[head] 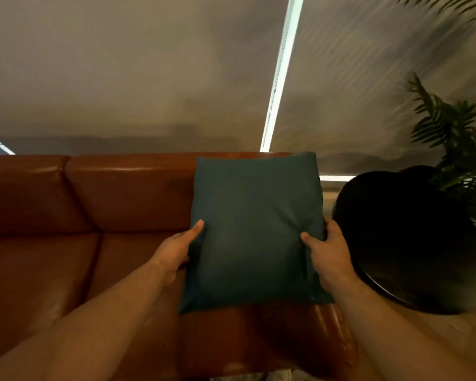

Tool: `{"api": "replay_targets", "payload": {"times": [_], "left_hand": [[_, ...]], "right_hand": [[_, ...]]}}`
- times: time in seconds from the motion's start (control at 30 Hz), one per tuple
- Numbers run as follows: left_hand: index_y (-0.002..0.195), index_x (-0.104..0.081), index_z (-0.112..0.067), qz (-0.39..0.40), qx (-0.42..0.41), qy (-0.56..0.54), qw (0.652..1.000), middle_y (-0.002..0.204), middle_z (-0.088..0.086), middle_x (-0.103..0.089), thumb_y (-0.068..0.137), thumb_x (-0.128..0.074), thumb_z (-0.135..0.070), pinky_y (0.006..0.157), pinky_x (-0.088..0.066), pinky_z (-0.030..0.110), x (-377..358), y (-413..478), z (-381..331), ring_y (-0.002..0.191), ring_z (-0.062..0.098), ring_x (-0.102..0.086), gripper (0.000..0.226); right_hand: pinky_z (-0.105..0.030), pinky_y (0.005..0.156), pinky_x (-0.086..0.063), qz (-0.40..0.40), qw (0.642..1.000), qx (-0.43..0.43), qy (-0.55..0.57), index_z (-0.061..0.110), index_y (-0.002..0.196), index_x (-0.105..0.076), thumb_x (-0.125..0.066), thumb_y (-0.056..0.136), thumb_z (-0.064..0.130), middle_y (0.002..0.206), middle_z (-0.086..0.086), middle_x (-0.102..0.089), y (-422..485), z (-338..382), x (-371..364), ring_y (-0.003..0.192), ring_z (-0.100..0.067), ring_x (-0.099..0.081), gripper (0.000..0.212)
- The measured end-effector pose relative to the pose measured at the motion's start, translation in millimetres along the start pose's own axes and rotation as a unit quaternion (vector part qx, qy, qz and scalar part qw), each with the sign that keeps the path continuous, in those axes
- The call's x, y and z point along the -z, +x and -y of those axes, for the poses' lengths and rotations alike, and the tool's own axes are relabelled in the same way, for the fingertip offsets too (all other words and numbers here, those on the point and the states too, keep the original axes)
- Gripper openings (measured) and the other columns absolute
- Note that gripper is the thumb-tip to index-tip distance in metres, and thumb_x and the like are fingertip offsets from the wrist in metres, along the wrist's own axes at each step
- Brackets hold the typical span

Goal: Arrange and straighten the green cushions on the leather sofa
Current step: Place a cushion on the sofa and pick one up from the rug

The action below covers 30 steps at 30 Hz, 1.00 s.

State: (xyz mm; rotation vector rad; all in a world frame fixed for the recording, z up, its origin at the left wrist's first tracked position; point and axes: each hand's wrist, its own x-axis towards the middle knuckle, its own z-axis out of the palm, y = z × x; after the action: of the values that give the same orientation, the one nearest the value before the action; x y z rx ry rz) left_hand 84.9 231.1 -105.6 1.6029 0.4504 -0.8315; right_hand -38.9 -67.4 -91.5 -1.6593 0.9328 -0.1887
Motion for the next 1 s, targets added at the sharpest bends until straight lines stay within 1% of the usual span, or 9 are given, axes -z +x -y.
{"api": "replay_targets", "payload": {"times": [0.13, 0.23, 0.3, 0.4, 0.47, 0.7, 0.83, 0.9, 1.0], "left_hand": [[0.124, -0.074, -0.011, -0.017, -0.02, -0.011, 1.0, 0.121, 0.004, -0.079, 0.088, -0.082, -0.045, 0.115, -0.046, 0.052, 77.6, 18.8, 1.6, 0.12, 0.029, -0.069, 0.05], [0.127, -0.072, -0.007, -0.019, -0.024, 0.01, 0.999, 0.126, 0.009, -0.077, 0.096, -0.076, -0.025, 0.109, -0.051, 0.047, 121.9, 33.4, 5.3, 0.119, 0.029, -0.07, 0.036], [0.131, -0.067, 0.0, -0.019, -0.035, 0.007, 0.999, 0.129, 0.016, -0.075, 0.099, -0.073, -0.014, 0.097, -0.057, 0.042, 142.5, 42.4, 5.9, 0.116, 0.032, -0.072, 0.036], [0.139, -0.059, 0.004, -0.028, -0.077, 0.018, 0.996, 0.135, 0.022, -0.07, 0.097, -0.07, 0.003, 0.103, -0.057, 0.05, 161.4, 58.4, 7.4, 0.122, 0.039, -0.069, 0.044], [0.148, -0.053, -0.004, -0.032, -0.088, 0.033, 0.995, 0.14, 0.018, -0.067, 0.094, -0.07, 0.011, 0.111, -0.053, 0.054, 168.1, 70.2, 9.9, 0.128, 0.037, -0.066, 0.059], [0.149, -0.053, -0.008, -0.039, -0.082, 0.123, 0.988, 0.142, 0.015, -0.066, 0.088, -0.071, 0.017, 0.115, -0.049, 0.055, 162.2, 127.4, 11.9, 0.132, 0.034, -0.063, 0.068], [0.148, -0.055, -0.006, -0.042, -0.048, 0.135, 0.989, 0.141, 0.017, -0.067, 0.09, -0.072, 0.012, 0.114, -0.05, 0.053, 150.2, 156.6, 21.7, 0.131, 0.035, -0.064, 0.063], [0.147, -0.056, -0.002, -0.046, -0.027, 0.129, 0.99, 0.144, 0.018, -0.065, 0.093, -0.073, 0.006, 0.115, -0.049, 0.052, 144.8, 167.1, 30.6, 0.132, 0.036, -0.063, 0.056], [0.148, -0.053, 0.002, -0.073, -0.015, 0.082, 0.994, 0.147, 0.017, -0.063, 0.097, -0.072, 0.001, 0.116, -0.047, 0.044, 133.9, 177.0, 47.5, 0.134, 0.032, -0.062, 0.055]], "right_hand": [[-0.051, 0.107, -0.052, 0.032, 0.999, -0.036, 0.011, 0.046, 0.135, -0.049, -0.077, 0.095, 0.018, 0.12, 0.021, -0.059, -9.7, 1.2, -67.7, 0.125, -0.021, -0.059, 0.057], [-0.053, 0.109, -0.051, 0.063, 0.996, -0.058, 0.001, 0.047, 0.131, -0.044, -0.078, 0.093, 0.014, 0.122, 0.019, -0.058, -11.6, 3.0, -107.6, 0.128, -0.023, -0.059, 0.061], [-0.054, 0.109, -0.051, 0.081, 0.994, -0.071, 0.001, 0.042, 0.142, -0.039, -0.081, 0.089, 0.011, 0.125, 0.015, -0.059, -7.9, 4.7, -125.3, 0.127, -0.025, -0.059, 0.074], [-0.056, 0.103, -0.052, 0.132, 0.985, -0.109, 0.002, 0.041, 0.163, -0.024, -0.08, 0.083, 0.001, 0.129, 0.006, -0.063, 1.7, 9.3, -145.3, 0.119, -0.026, -0.062, 0.105], [-0.057, 0.102, -0.055, 0.157, 0.98, -0.119, -0.013, 0.034, 0.157, -0.043, -0.072, 0.078, -0.008, 0.131, -0.001, -0.069, 10.9, 8.6, -159.8, 0.119, -0.031, -0.066, 0.093], [-0.033, 0.067, -0.06, 0.151, 0.969, -0.192, 0.029, 0.027, 0.131, -0.067, -0.073, 0.083, 0.0, 0.115, -0.001, -0.08, 55.9, -22.1, -201.0, 0.099, -0.025, -0.078, 0.056], [-0.038, 0.083, -0.056, 0.152, 0.967, -0.206, 0.003, 0.022, 0.139, -0.062, -0.074, 0.087, 0.001, 0.126, -0.003, -0.075, 76.8, -56.1, -217.2, 0.112, -0.027, -0.071, 0.057], [-0.033, 0.08, -0.05, 0.172, 0.959, -0.223, -0.014, 0.023, 0.143, -0.058, -0.076, 0.091, 0.009, 0.124, 0.007, -0.072, 81.5, -67.7, -223.4, 0.11, -0.018, -0.068, 0.057], [-0.032, 0.09, -0.044, 0.187, 0.955, -0.226, -0.043, 0.028, 0.161, -0.037, -0.079, 0.095, 0.027, 0.124, 0.018, -0.057, 88.4, -80.6, -229.0, 0.108, -0.011, -0.058, 0.078]]}}
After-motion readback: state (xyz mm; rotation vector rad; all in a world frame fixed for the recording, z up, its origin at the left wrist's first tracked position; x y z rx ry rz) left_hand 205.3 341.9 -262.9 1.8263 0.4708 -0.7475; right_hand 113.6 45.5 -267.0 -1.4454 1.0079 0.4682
